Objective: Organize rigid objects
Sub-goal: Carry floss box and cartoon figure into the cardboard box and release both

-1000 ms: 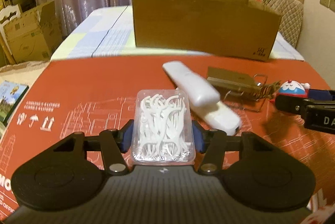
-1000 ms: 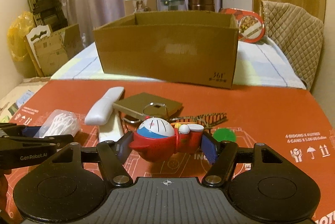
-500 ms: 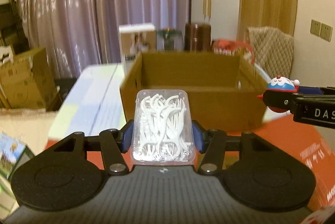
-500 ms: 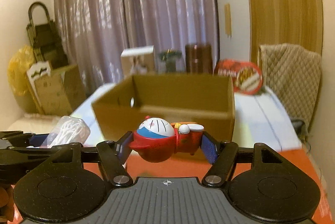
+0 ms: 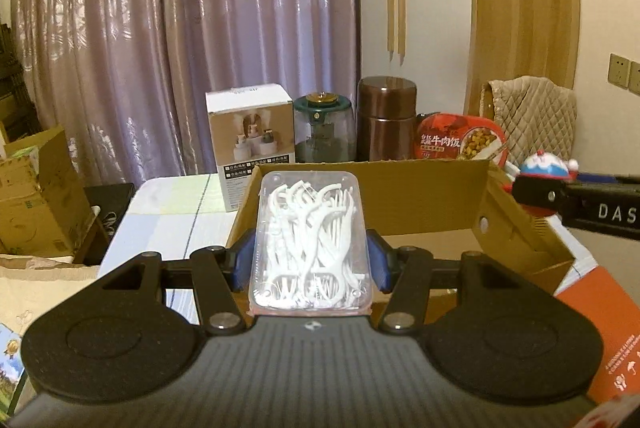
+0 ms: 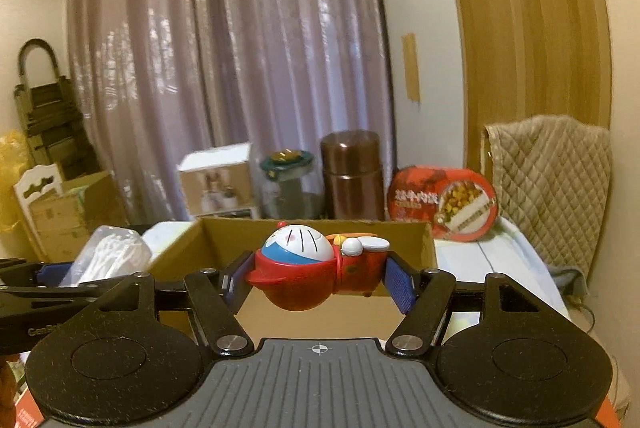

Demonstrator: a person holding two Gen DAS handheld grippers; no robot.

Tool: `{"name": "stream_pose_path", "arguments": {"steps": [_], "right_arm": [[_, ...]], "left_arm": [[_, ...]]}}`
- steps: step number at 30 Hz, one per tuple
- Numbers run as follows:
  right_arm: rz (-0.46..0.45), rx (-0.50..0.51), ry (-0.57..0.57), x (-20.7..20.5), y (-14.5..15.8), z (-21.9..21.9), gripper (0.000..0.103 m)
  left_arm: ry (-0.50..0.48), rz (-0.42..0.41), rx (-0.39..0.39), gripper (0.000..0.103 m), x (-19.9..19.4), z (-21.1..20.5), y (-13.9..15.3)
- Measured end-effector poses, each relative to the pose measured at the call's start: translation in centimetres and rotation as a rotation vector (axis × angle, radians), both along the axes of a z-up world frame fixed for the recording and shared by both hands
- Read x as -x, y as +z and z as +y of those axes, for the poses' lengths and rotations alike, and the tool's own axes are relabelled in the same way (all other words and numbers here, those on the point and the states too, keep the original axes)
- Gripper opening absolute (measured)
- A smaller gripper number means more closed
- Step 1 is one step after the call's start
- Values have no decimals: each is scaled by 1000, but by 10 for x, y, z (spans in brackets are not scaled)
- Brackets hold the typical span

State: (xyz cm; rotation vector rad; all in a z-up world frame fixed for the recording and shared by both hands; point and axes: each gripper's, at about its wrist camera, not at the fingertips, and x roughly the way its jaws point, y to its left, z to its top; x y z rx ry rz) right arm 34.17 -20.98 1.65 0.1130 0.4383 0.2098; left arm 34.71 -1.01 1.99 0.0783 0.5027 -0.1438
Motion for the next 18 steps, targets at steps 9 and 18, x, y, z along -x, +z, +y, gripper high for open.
{"name": "stream_pose_path", "arguments": {"steps": [9, 18], "right_arm": [[89, 7, -17, -24, -33, -2, 65], [138, 17, -1, -31, -50, 2, 65]], "left_arm": [[-2, 21, 18, 51, -33, 6, -11], [10, 49, 36, 52, -44, 4, -23]]}}
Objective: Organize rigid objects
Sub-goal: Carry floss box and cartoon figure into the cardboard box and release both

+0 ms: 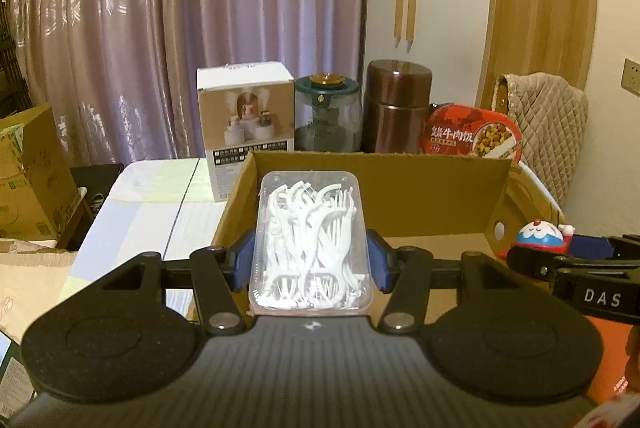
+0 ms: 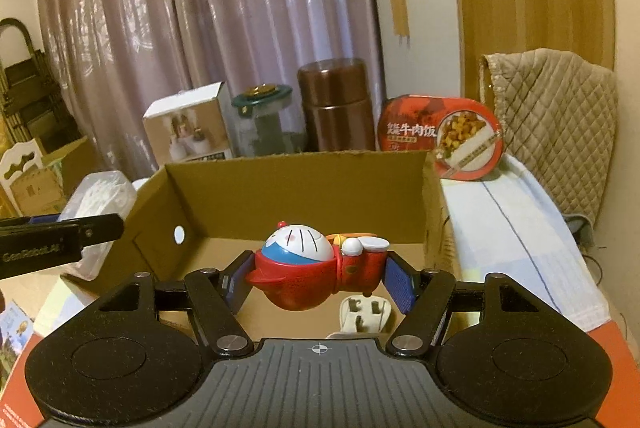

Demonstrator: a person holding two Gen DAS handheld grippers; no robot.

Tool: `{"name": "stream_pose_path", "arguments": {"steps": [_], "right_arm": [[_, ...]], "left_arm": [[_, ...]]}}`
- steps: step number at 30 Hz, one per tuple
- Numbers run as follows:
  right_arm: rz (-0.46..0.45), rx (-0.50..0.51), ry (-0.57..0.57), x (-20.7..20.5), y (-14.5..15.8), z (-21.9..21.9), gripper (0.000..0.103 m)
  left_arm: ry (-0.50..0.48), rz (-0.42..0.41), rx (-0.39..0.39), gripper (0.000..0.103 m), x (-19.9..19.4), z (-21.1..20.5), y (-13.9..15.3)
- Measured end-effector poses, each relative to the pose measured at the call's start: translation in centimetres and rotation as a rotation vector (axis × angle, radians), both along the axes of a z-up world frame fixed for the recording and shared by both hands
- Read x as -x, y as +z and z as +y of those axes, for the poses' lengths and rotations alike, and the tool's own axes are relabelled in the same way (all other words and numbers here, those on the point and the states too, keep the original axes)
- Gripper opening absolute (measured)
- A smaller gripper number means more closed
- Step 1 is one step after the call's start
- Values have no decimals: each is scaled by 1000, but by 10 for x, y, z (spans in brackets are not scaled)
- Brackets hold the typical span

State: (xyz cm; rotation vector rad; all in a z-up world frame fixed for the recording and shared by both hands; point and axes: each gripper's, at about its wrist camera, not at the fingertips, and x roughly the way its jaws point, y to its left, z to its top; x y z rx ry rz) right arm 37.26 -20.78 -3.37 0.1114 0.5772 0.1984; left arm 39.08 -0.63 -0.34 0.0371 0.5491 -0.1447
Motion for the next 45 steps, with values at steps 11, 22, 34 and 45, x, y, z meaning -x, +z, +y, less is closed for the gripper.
{"name": "stream_pose_path", "arguments": {"steps": [11, 22, 34, 45], "right_arm": [[4, 16, 13, 1, -4, 8, 65], [10, 26, 15, 0, -6, 11, 65], [15, 20, 14, -1, -8, 11, 65], [17, 16, 15, 0, -9, 10, 65]], "left_arm": [[0, 12, 2, 52, -2, -3, -8], [16, 9, 14, 53, -3, -2, -10], [12, 15, 3, 53, -2, -5, -8], [17, 13, 6, 53, -1, -3, -8]]}}
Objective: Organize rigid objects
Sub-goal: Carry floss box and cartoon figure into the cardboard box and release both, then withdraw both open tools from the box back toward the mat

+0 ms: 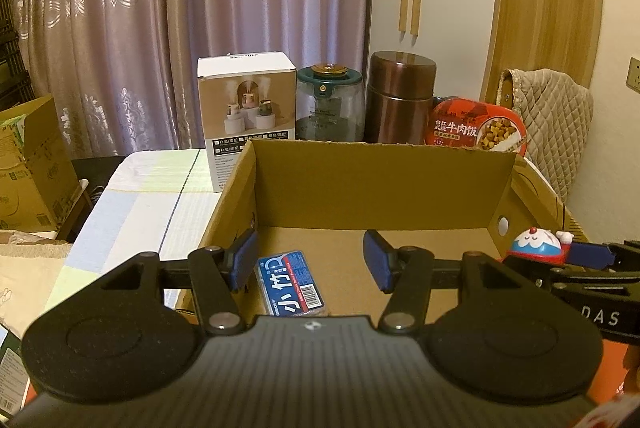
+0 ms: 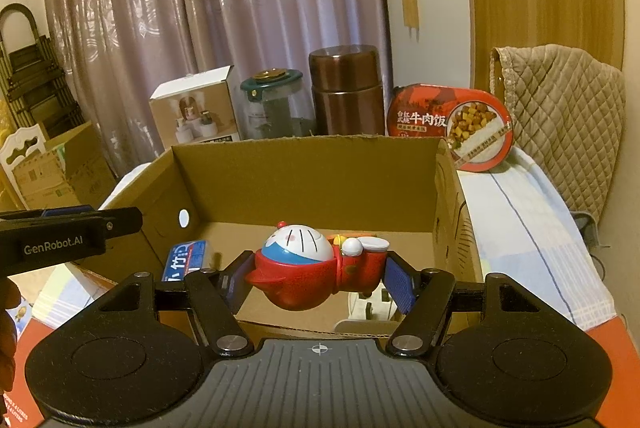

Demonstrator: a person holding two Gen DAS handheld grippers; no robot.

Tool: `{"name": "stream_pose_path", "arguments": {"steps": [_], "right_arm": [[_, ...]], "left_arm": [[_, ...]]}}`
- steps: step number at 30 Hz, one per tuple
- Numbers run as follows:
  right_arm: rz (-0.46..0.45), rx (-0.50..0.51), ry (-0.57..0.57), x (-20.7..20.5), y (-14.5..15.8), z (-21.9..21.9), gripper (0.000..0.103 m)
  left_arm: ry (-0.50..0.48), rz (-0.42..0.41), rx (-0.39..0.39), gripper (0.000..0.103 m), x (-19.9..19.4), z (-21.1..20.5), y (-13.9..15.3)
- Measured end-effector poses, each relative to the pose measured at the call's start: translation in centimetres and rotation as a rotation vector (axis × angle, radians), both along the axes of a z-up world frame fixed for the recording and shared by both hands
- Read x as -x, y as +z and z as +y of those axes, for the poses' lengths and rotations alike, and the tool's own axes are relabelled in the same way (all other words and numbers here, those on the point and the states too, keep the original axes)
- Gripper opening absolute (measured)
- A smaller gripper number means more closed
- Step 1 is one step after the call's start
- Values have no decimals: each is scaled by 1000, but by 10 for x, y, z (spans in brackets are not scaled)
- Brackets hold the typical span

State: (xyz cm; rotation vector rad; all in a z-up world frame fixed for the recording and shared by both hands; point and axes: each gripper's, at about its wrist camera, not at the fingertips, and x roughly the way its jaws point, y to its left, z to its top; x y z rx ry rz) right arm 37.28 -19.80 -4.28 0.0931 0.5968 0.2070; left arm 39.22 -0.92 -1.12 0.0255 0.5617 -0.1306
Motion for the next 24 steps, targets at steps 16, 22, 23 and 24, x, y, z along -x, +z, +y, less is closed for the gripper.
{"name": "stream_pose_path", "arguments": {"steps": [16, 22, 23, 24], "right_arm": [[-54, 11, 2, 4, 7, 3, 66], [-54, 19, 2, 4, 7, 1, 66], [-55, 22, 3, 4, 7, 1, 66], [-55, 22, 4, 4, 8, 1, 66]], "left_arm": [[1, 1, 2, 53, 1, 0, 0], [1, 1, 1, 53, 1, 0, 0], [1, 0, 0, 53, 2, 0, 0], [1, 0, 1, 53, 1, 1, 0]]}}
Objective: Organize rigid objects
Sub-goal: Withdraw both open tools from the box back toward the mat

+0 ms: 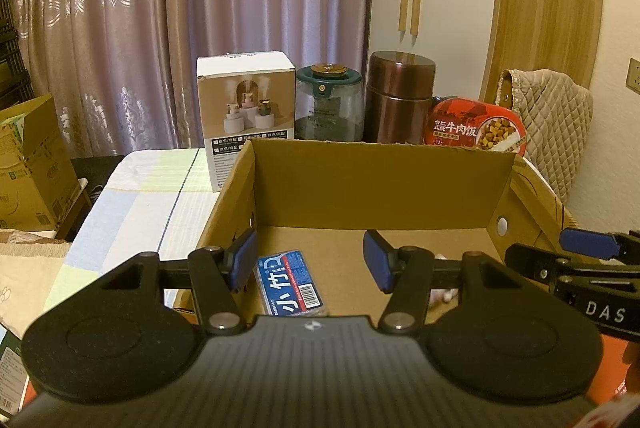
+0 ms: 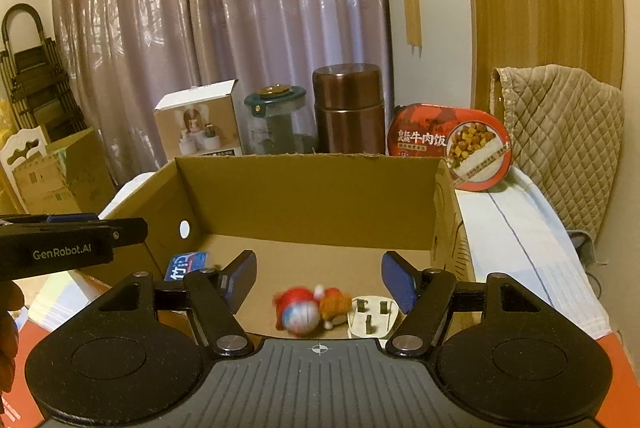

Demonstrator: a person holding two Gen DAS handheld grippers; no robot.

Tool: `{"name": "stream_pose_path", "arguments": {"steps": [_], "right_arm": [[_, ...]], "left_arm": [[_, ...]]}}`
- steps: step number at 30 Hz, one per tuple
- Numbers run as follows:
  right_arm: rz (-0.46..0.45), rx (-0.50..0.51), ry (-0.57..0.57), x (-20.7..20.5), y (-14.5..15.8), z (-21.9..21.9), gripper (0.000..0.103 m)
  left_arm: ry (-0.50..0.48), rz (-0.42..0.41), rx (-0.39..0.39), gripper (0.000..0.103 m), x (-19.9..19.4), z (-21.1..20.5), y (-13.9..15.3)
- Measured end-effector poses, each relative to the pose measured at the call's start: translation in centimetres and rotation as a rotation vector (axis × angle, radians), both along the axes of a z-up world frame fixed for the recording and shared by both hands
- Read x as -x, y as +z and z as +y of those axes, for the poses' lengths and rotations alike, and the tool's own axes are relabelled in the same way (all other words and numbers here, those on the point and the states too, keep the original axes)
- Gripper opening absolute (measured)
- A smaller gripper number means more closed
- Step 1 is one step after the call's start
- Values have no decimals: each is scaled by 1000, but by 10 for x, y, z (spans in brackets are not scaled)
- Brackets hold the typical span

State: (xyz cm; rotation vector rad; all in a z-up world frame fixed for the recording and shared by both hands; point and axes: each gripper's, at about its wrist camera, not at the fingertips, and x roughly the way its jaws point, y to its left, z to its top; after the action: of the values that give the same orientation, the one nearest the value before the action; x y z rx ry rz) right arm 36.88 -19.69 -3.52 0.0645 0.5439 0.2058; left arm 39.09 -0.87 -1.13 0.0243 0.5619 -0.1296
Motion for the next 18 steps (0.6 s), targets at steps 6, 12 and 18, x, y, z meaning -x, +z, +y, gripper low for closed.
{"name": "stream_pose_path", "arguments": {"steps": [6, 12, 18], "right_arm": [[-5, 2, -5, 0, 1, -2, 66], [-9, 6, -5, 1, 1, -3, 66], [-13, 5, -3, 2, 3, -3, 66]], "left_arm": [[-1, -2, 3, 53, 0, -1, 1], [-1, -6, 2, 53, -1, -4, 4], [-1, -8, 0, 53, -1, -4, 5]]}}
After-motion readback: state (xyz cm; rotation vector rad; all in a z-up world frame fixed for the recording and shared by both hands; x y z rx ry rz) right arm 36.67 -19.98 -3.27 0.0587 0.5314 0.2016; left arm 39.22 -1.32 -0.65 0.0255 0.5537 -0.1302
